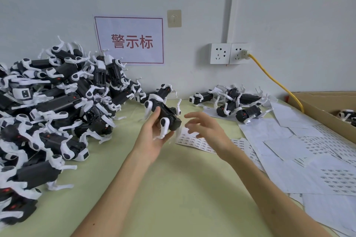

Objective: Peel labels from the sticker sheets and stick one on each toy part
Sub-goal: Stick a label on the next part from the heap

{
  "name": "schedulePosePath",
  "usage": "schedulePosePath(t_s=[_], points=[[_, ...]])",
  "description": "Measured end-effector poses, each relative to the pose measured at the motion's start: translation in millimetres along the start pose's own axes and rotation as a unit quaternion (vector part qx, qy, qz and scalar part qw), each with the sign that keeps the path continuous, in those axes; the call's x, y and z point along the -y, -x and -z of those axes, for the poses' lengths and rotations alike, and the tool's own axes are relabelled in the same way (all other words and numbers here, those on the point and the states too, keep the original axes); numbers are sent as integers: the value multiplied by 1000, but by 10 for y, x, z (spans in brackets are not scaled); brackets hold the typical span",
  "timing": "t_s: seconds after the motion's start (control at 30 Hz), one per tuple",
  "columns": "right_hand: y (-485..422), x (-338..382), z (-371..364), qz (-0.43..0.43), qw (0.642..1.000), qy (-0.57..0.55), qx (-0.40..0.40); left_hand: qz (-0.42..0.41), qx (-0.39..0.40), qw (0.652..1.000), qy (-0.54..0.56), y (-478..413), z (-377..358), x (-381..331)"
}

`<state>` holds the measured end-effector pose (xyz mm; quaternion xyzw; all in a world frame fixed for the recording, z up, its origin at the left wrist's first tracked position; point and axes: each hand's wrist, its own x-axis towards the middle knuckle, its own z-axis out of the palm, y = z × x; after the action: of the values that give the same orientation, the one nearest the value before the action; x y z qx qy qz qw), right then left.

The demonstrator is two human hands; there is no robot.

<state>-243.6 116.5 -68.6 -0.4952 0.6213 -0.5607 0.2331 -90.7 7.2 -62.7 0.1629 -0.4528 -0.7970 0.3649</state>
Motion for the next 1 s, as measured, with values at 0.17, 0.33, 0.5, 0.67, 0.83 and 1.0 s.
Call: schedulePosePath(t_s=[0.17,0.33,0.5,0.67,0.83,1.0], points=[[-52,-310,-1,-78,906,417,-1,16,-30,999,3,-55,111,-13],[-106,-359,53,-103,915,391,11,34,-43,998,32,-51,135,10],[-81,-300,70,-61,941,332,-1,42,-29,999,-8,-40,142,8],[-60,-301,39,-9,950,311,-9,98,15,995,-12,-90,219,33],[-62,-322,-13,1,941,340,-6,94,68,993,-2,-102,254,62],[-63,-373,-38,-52,929,365,33,108,100,989,1,-127,298,59]])
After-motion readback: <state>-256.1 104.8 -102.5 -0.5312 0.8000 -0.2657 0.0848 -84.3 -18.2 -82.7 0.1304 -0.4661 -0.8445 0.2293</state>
